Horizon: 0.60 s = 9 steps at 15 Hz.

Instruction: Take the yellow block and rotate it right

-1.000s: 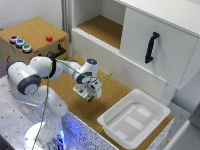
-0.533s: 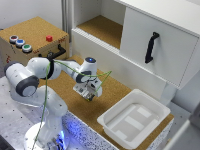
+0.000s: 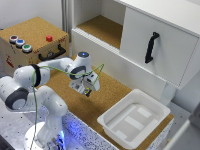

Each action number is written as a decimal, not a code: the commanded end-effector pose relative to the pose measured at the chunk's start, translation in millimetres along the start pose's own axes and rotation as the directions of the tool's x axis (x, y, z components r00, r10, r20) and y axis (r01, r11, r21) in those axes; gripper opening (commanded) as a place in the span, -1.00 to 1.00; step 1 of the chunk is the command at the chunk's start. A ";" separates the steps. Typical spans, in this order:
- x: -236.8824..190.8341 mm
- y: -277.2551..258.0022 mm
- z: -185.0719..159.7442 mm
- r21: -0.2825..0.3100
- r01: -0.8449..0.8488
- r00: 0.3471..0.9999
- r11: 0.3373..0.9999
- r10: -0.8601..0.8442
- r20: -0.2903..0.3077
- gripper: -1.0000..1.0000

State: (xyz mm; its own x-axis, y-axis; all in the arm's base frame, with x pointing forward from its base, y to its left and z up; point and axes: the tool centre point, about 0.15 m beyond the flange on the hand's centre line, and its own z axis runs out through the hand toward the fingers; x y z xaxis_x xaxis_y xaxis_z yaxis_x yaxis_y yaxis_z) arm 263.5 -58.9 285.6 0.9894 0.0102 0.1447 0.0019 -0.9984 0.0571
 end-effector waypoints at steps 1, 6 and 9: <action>31.7 2.2 5.3 -0.014 -0.155 0.976 0.988 0.156 0.152 -1.00; 47.0 -17.7 5.4 -0.024 -0.444 0.882 0.896 0.441 0.165 -1.00; 46.2 -15.3 20.0 -0.039 -0.654 0.735 0.756 0.646 0.206 -1.00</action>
State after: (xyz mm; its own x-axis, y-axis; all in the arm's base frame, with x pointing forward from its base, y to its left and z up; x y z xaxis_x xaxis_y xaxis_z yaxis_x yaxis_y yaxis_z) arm 268.7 -48.2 279.0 0.9022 -0.4131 0.1238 -0.4129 -0.9103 -0.0286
